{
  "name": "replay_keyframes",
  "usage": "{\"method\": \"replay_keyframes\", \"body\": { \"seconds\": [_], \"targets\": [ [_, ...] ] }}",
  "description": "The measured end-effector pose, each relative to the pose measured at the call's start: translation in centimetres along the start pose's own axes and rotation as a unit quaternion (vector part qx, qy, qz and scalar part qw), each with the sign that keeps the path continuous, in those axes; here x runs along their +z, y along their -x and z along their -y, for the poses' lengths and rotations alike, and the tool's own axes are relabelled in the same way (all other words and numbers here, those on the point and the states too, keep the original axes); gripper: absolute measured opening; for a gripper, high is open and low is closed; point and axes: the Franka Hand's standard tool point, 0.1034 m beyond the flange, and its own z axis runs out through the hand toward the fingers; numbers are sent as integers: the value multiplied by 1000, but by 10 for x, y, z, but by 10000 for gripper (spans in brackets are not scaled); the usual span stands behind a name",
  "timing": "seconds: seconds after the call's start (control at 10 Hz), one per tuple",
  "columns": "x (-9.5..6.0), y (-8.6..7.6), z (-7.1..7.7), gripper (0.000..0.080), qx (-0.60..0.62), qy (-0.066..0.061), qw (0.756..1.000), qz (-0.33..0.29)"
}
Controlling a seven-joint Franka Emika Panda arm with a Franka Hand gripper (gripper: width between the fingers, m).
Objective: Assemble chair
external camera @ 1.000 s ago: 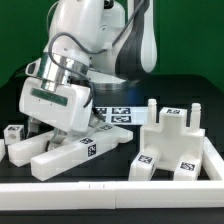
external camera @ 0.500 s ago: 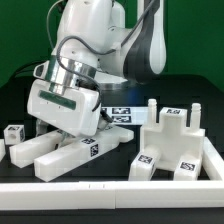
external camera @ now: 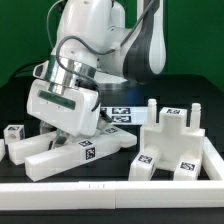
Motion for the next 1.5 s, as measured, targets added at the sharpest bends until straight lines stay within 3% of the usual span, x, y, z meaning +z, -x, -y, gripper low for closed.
{"method": "replay_keyframes", "body": {
  "seconds": [0.2,0.4,0.6,0.8,1.0,1.1,1.2,1.3,1.4,1.5],
  "targets": [
    [0,0,0,281,-7,0,1000,0],
    [-15,-14,-6,281,-65,-9,998,13],
    [-43,-27,-1,281,-93,-34,994,50],
    [-58,-28,1,281,-99,-52,986,126],
    [-56,-20,2,281,-92,-53,972,211],
    [-61,-19,6,282,-103,-56,959,259],
    [-73,-29,18,282,-135,-66,944,295],
    [-88,-32,24,282,-184,-92,913,352],
    [-96,-33,27,282,-210,-109,886,399],
    [-95,-34,28,282,-223,-114,866,432]
  ]
}}
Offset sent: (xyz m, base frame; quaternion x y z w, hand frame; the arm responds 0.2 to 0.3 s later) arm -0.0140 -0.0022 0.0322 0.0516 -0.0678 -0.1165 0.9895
